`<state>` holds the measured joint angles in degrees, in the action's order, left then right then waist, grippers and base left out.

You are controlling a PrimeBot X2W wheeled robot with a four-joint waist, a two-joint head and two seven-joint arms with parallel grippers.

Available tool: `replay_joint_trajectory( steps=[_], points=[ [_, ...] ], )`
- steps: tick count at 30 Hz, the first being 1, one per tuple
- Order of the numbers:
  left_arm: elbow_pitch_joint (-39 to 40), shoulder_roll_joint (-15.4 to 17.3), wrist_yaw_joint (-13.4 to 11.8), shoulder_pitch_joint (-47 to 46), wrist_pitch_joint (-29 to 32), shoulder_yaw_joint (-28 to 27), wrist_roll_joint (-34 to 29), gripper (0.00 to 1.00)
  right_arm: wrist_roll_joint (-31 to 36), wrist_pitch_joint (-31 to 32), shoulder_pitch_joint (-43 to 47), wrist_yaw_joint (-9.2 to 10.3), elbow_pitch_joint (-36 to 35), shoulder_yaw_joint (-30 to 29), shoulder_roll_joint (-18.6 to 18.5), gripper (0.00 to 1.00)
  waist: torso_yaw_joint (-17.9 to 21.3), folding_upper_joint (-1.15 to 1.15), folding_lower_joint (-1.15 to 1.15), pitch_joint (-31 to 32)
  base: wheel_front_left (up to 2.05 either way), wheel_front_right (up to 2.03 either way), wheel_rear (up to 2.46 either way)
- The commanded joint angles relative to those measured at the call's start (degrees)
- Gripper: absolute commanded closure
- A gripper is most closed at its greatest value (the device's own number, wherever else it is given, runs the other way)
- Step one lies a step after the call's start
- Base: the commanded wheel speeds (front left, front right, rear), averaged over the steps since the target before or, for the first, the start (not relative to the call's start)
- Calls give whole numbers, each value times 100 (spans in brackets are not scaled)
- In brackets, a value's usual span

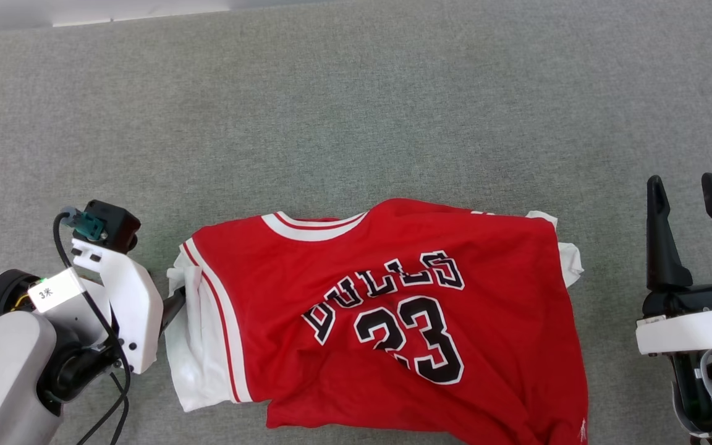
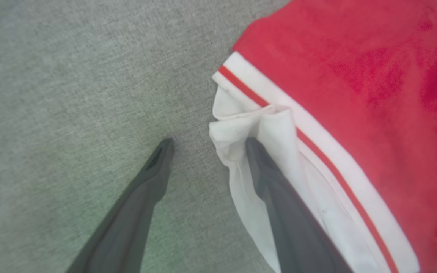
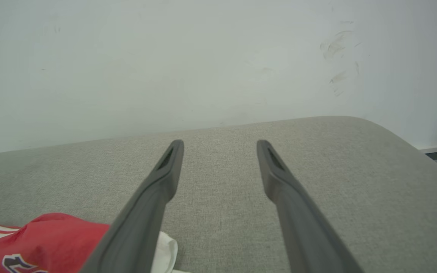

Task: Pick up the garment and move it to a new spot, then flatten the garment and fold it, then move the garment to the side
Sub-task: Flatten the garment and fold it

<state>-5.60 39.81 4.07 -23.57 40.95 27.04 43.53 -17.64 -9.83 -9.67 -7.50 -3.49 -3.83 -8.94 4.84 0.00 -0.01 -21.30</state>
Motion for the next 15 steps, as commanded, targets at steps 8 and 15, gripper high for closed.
replay_joint_trajectory(
  steps=[8,15],
  points=[
    [-464,-306,154,479,44,469,62,100,84,-67,-72,2,135,-8,5,0,0,0,1,85,0,0,0],
    [-466,-179,-22,541,-839,-37,46,100,137,104,51,2,168,-81,-101,0,-124,0,1,451,0,0,0]
  ],
)
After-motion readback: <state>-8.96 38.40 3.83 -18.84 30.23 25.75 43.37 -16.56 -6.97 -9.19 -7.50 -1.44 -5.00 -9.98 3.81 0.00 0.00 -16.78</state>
